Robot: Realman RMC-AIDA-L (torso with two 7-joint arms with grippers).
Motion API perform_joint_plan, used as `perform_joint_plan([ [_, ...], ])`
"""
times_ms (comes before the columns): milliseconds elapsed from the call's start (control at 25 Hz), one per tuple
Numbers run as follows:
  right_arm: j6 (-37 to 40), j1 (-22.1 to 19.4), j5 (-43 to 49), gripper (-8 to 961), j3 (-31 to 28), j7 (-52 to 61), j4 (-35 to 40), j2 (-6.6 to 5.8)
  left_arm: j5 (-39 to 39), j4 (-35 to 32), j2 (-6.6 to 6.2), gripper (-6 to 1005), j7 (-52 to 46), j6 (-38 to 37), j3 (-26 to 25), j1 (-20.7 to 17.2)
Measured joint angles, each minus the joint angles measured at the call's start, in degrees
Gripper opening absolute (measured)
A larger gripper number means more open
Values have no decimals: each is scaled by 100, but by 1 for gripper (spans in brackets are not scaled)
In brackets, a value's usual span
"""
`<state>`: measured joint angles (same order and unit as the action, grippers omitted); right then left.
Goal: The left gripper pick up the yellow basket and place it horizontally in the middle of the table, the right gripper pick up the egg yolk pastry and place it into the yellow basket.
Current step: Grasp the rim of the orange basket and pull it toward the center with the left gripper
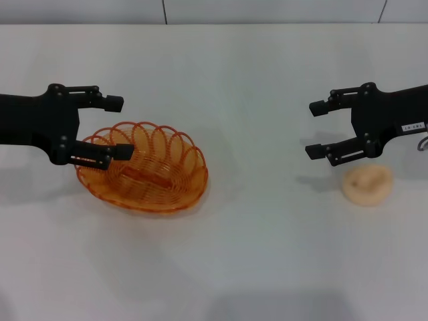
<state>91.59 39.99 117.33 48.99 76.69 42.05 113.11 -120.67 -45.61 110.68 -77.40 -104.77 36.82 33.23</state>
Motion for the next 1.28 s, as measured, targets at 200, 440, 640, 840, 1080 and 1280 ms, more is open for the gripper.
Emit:
perform_joint_plan([
  [200, -16, 0, 0, 812, 5, -11, 3, 0, -4, 0, 4, 886, -60, 2, 0, 6],
  [440, -26, 13, 0, 811, 5, -46, 5, -1, -9, 0, 5, 884, -65, 10, 1, 8],
  [640, -32, 16, 0, 811, 5, -56, 17, -1, -10, 0, 5, 882, -77, 29, 9, 10],
  [840, -102, -16, -42, 811, -22, -132, 19, -1, 24, -125, 26, 880, -831, 225, 2, 41],
  [1080, -110, -216, -58, 812, -48, -291, 194, 8, -79, -1130, 220, 877, -2845, 224, 11, -30],
  [1280, -130, -394, -62, 812, -57, -314, 431, 71, -570, -2045, 237, 876, -5167, 298, 11, -161],
])
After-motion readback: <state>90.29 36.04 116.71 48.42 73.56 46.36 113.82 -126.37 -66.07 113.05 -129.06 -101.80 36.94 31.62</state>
